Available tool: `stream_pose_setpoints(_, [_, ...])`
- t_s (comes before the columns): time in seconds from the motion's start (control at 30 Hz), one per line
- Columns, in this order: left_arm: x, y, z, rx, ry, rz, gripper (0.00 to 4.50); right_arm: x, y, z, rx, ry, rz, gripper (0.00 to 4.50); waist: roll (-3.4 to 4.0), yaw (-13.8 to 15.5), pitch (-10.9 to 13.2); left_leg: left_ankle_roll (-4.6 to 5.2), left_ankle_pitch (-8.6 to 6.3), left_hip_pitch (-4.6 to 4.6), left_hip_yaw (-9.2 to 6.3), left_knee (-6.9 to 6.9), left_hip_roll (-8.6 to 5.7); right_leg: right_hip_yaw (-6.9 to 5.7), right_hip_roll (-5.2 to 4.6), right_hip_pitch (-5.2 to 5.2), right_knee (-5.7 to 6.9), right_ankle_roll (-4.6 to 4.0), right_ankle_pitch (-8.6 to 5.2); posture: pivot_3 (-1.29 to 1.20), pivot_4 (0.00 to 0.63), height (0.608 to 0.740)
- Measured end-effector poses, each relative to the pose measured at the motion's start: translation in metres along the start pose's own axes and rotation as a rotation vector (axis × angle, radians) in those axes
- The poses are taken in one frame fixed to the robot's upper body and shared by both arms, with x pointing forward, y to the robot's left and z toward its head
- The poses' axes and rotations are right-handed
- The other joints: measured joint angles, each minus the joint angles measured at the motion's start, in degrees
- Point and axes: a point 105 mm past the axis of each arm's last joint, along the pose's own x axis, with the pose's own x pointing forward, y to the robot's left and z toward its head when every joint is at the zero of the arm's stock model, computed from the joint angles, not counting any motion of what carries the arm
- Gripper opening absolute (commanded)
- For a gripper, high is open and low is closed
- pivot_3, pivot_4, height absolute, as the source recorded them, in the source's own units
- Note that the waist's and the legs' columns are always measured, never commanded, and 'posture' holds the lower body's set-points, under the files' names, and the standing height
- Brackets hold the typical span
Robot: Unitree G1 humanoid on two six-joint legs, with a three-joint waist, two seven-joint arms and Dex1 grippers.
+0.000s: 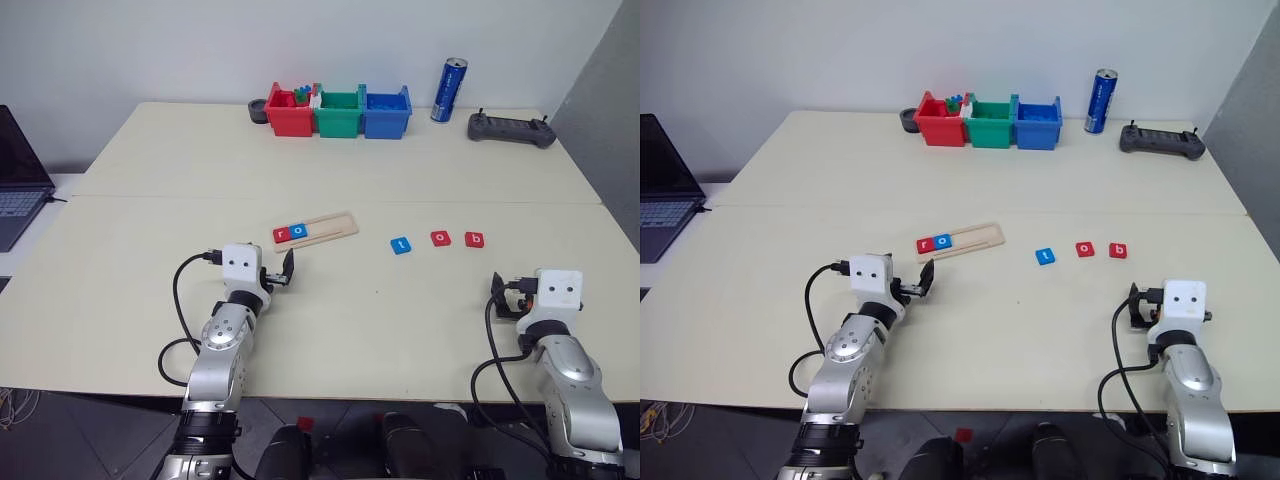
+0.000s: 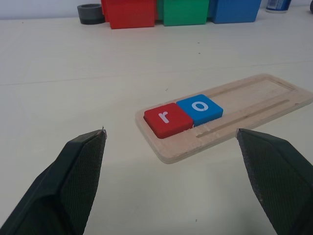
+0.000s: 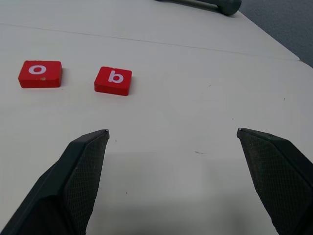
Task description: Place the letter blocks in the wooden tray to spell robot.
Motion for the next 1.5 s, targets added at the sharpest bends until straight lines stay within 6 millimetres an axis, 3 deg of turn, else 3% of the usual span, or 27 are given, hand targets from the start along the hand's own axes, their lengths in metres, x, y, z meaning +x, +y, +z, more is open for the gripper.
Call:
stream_pose_setpoints(0.77, [-0.001, 0.007, 0.004, -0.017, -0.019, 0.005, 4.5, 0.001, -0.001, 0.005, -0.016, -0.006, 0.007, 4.46, 0.0, 0.04, 0.0, 0.0, 0.0, 0.0, 0.0, -0.01, 0.0, 0.0, 0.0, 0.0, 0.0, 0.0, 0.0, 0.0, 0.15, 0.74])
stream_pose_setpoints(0.97, [0.001, 0.014, 0.013, -0.016, -0.043, -0.001, 4.5, 0.0, -0.002, 0.012, -0.042, -0.027, 0.016, 4.46, 0.0, 0.02, 0.0, 0.0, 0.0, 0.0, 0.0, -0.01, 0.0, 0.0, 0.0, 0.0, -0.01, 0.0, 0.0, 0.0, 0.15, 0.74])
stream_pose_setpoints(1.37, [0.003, 0.018, 0.015, -0.013, -0.044, -0.011, 4.5, -0.003, 0.003, 0.006, -0.045, -0.005, 0.034, 4.46, 0.0, 0.08, 0.0, 0.0, 0.0, -0.01, -0.01, -0.01, 0.0, -0.01, -0.01, 0.0, -0.01, 0.0, 0.0, 0.0, 0.15, 0.74])
stream_pose_setpoints(1.5, [0.006, 0.023, 0.024, 0.008, -0.067, -0.016, 4.5, -0.006, 0.005, 0.011, -0.053, -0.018, 0.056, 4.46, 0.0, 0.05, 0.0, 0.0, 0.0, 0.0, 0.0, -0.01, 0.0, -0.01, -0.01, 0.0, -0.02, 0.0, 0.0, 0.0, 0.15, 0.74])
